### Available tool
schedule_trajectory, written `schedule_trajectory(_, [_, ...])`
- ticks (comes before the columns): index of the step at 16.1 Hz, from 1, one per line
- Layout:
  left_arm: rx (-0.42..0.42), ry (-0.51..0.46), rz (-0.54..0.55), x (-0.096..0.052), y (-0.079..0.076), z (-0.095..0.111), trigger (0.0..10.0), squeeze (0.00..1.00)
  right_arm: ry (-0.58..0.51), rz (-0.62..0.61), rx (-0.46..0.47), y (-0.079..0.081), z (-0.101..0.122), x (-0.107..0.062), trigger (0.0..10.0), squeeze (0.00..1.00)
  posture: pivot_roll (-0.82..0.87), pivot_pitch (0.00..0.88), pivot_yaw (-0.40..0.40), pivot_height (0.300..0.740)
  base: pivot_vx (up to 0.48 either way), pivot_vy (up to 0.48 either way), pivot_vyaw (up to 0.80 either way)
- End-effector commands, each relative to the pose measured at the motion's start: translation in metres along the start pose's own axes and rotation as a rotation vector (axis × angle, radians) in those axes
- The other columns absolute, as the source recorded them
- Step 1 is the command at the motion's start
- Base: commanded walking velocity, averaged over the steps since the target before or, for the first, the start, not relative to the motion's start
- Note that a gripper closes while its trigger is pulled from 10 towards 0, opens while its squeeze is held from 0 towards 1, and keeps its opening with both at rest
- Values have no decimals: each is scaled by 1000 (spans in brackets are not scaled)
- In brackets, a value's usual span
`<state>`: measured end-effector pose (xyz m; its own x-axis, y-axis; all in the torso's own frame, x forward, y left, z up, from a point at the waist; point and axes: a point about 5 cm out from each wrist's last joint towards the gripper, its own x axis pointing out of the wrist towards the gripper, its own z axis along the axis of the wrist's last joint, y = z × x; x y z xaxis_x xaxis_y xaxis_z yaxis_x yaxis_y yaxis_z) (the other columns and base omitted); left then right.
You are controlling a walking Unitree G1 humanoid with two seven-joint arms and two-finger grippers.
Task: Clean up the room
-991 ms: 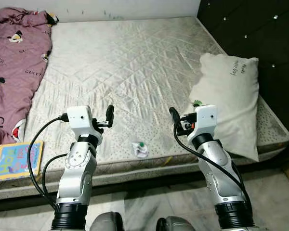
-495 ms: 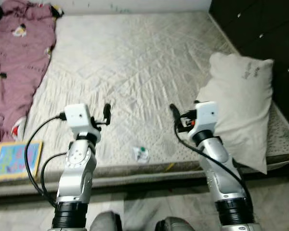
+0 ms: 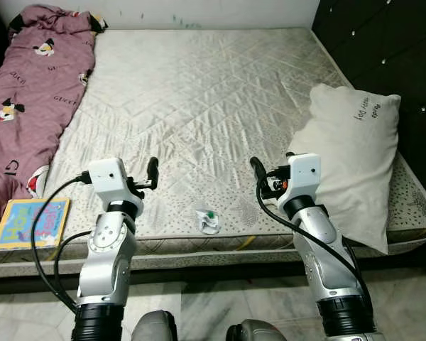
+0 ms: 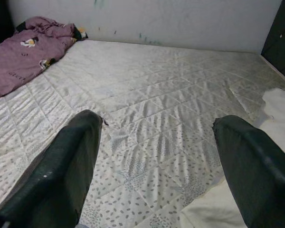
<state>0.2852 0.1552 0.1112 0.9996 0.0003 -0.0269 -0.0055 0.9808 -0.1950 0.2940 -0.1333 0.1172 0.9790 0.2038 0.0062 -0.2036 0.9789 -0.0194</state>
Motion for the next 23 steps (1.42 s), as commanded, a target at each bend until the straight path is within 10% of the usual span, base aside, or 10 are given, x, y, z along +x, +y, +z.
schedule_trajectory(1, [-2,1,-3,-1,3,2,10000,0,1,6,6,1,2,-1,10000,0,0,110,-19,740,0,480,0])
schedule_trajectory(23, [-4,-38,-70,-3,0,6,10000,0,3,19,-7,1,2,3,10000,0,6,94,-25,740,94,109,-93])
